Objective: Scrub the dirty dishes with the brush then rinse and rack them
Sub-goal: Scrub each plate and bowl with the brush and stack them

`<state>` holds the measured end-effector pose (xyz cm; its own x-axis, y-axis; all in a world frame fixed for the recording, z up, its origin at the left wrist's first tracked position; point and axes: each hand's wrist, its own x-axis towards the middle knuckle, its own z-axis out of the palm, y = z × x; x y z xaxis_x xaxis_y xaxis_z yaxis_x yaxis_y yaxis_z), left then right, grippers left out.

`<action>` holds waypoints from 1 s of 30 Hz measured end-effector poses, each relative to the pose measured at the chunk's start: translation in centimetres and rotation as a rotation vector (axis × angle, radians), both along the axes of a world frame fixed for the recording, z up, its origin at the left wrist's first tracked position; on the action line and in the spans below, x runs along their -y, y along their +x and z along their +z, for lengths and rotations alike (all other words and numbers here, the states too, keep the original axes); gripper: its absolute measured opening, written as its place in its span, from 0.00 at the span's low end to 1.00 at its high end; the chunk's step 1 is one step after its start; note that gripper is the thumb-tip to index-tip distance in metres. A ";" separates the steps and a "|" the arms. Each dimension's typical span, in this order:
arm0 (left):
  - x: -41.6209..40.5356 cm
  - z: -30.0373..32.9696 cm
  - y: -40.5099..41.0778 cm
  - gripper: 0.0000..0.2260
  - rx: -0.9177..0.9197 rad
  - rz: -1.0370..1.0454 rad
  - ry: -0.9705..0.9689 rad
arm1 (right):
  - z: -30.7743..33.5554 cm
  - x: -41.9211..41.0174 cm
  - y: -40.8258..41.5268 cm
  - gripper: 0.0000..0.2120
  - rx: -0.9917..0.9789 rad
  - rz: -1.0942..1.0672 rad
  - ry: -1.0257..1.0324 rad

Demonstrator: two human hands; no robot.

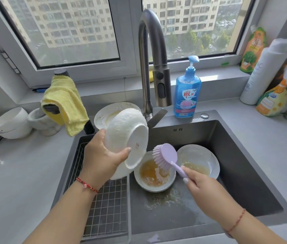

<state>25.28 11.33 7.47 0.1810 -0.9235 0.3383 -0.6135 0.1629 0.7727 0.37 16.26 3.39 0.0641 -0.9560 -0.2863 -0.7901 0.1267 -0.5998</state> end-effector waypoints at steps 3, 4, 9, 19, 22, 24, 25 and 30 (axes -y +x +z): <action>0.0 0.6 0.7 0.22 0.422 -0.111 -0.219 | -0.1 0.1 -1.0 0.16 0.065 -0.061 -0.005; 0.1 0.6 0.9 0.24 0.542 -0.146 -0.292 | -0.2 0.1 -1.3 0.16 0.078 -0.082 -0.004; -0.2 -0.2 2.7 0.17 0.864 -0.270 -0.480 | -0.9 0.2 -2.4 0.15 0.086 -0.130 0.037; 5.5 -2.5 4.3 0.16 0.945 -0.279 -0.396 | -1.8 0.7 -2.5 0.17 0.078 -0.162 0.069; 7.4 -2.8 4.4 0.17 0.956 -0.272 -0.359 | -2.0 0.8 -2.4 0.17 0.055 -0.157 0.078; 8.7 -3.1 4.4 0.18 0.946 -0.268 -0.327 | -2.1 0.9 -2.4 0.17 0.054 -0.154 0.078; 9.3 -3.3 4.4 0.19 0.936 -0.267 -0.311 | -2.0 1.0 -2.5 0.17 0.054 -0.151 0.074; 11.5 -4.2 4.4 0.19 0.915 -0.277 -0.267 | -2.0 1.4 -2.5 0.18 0.059 -0.140 0.068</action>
<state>29.67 -0.13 3.23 -0.4642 -0.7670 0.4431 -0.8694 0.4901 -0.0625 -2.11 14.84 1.42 -0.0497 -0.9354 -0.3501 -0.7257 0.2746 -0.6308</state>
